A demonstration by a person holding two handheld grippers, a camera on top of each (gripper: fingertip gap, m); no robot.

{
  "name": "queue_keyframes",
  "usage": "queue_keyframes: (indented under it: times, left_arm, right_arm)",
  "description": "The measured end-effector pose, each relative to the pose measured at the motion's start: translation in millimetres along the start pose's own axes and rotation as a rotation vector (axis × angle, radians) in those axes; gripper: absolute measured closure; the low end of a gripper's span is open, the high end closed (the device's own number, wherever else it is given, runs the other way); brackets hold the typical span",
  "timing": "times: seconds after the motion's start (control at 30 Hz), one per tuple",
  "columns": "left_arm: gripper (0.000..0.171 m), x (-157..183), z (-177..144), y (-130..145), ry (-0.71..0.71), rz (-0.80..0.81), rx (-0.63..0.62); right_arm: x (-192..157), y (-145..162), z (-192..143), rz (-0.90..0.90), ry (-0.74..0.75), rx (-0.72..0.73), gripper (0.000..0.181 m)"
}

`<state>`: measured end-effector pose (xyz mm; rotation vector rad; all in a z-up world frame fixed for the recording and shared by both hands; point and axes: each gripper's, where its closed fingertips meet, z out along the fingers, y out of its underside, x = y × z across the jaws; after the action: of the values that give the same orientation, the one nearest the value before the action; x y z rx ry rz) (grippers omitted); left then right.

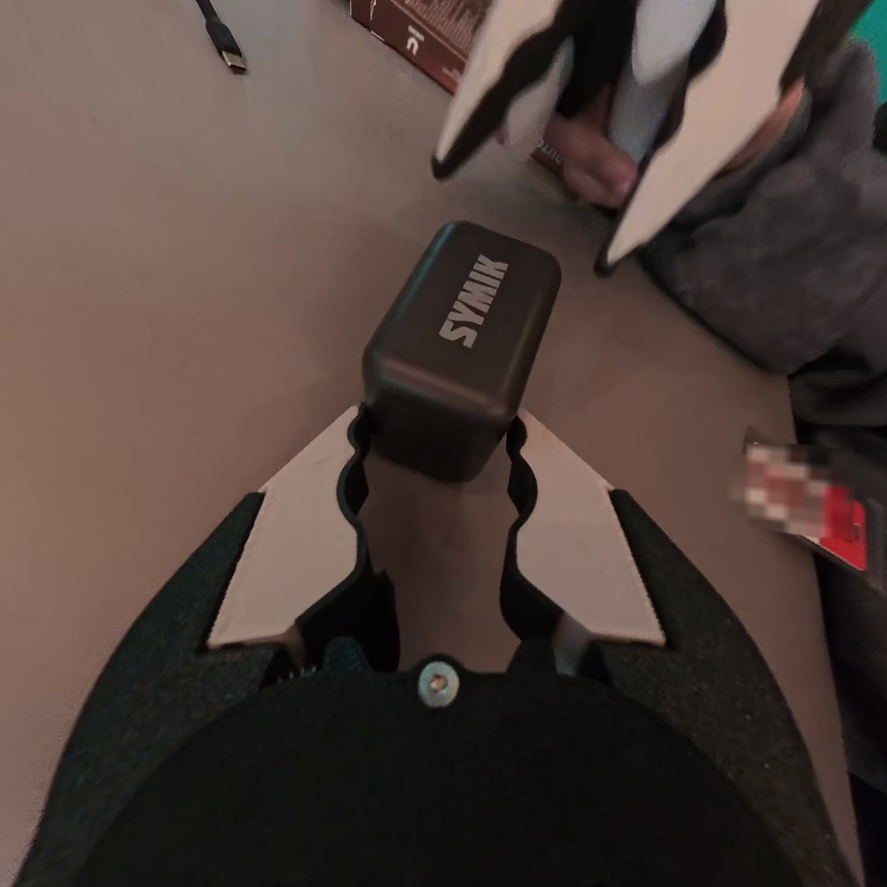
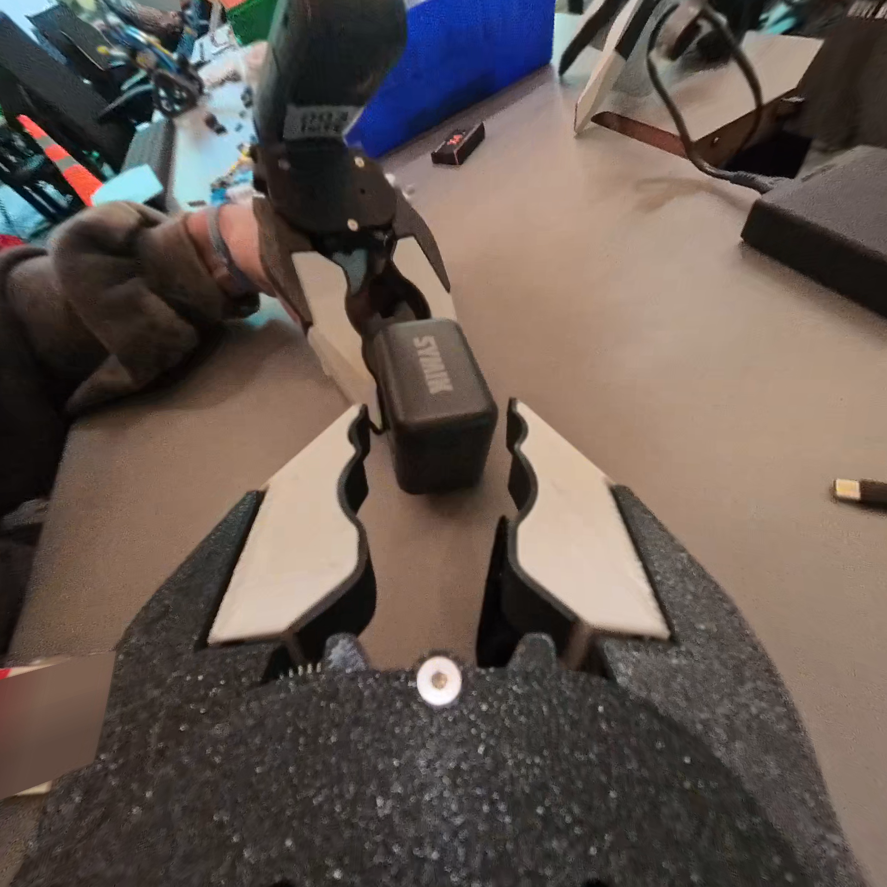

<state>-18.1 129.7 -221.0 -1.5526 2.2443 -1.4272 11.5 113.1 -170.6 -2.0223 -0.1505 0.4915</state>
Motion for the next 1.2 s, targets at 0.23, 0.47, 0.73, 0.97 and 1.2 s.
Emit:
queue_keyframes:
  times: [0.23,0.47,0.73,0.97,1.2]
  left_arm:
    - [0.115,0.4,-0.1,-0.2,0.012,-0.003,0.000]
    - [0.117,0.7,2.4,3.7,-0.098,0.136,-0.023]
    - [0.117,-0.8,6.1,7.9,-0.357,0.372,-0.041]
    - [0.093,15.0,-3.3,-5.3,-0.272,0.278,0.088]
    - [0.104,14.7,1.6,0.5,-0.226,0.268,0.042]
  right_arm:
    - [3.7,4.1,14.8,0.040,-0.041,-0.005,0.127]
    - [5.5,-7.0,14.7,0.556,-0.346,-0.035,0.132]
    - [32.9,-18.2,16.8,0.873,-0.339,0.080,0.160]
    - [16.5,-66.9,-35.5,0.220,-0.031,0.295,0.161]
    - [-46.8,1.2,28.4,-0.263,0.052,-0.083,0.181]
